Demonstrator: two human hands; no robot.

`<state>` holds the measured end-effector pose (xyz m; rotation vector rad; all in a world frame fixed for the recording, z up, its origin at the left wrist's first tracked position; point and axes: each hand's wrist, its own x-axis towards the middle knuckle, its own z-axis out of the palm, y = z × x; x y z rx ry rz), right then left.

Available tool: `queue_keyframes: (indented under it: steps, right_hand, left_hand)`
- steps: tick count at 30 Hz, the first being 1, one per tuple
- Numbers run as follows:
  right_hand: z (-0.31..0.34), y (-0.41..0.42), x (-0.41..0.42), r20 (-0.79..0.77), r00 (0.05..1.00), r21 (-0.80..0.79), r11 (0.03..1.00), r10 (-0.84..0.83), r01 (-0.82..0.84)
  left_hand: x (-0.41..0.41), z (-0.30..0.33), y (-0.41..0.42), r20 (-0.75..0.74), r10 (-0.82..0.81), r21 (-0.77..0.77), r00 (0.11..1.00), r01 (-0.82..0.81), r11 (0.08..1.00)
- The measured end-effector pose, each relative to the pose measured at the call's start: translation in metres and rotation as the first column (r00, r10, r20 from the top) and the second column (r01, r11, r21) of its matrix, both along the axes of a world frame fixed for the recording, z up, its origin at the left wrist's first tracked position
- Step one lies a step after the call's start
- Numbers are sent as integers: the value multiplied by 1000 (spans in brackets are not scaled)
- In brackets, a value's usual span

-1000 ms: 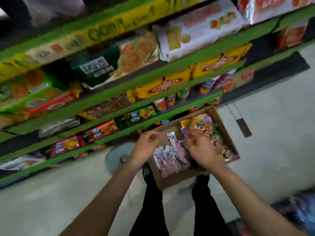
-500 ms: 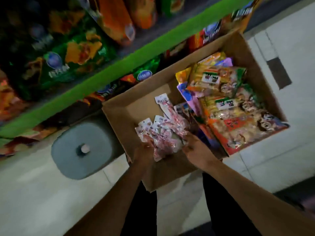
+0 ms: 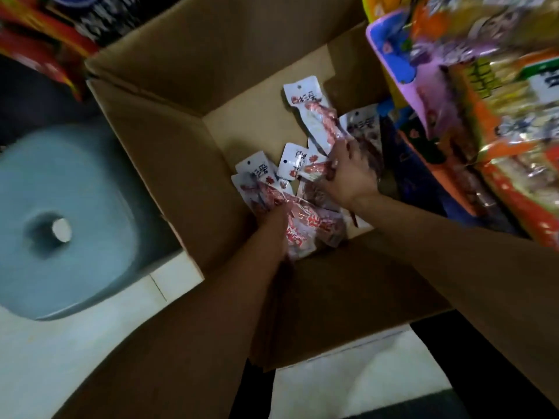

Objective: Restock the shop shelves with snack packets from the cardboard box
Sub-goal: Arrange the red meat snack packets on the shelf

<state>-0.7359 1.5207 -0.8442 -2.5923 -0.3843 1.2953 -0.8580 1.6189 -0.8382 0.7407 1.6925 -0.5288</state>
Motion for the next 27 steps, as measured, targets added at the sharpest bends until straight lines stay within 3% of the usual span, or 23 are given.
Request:
queue_keyframes:
  steps: [2,5,11,12,14,16,20,23,27]
  right_hand:
    - [-11,9,-2,48,998,-20,999,-35,36]
    - [-18,8,-8,80,996,-75,996,-34,40]
    - [-10,-15,-4,-193,954,-31,973,-230,229]
    - [-7,-19,-5,-255,951,-54,984,-177,169]
    - [-4,-23,-11,-403,885,-93,973,-231,211]
    - [-4,-27,-23,-477,864,-11,984,-161,177]
    - [-13,-26,-35,-576,760,64,910,-302,410]
    - [-13,-20,-34,-584,751,-2,925,-310,380]
    - [1,-9,-33,-572,760,-85,944,-309,319]
  left_hand:
    - [-2,-5,-6,49,89,7,995,-89,996]
    - [-7,-6,-11,89,64,-9,994,-63,998]
    - [-20,-7,-8,106,43,88,993,-53,995]
    - [-19,-5,-11,139,61,70,988,-71,995]
    - [-14,-4,-16,219,90,12,971,-95,995]
    - [-11,-4,-23,276,87,-16,957,-86,996]
    - [-17,-10,-24,313,33,40,949,-48,998]
    - [-22,-13,-16,343,-49,33,938,40,999]
    - [-16,-1,-14,269,-133,118,954,104,988]
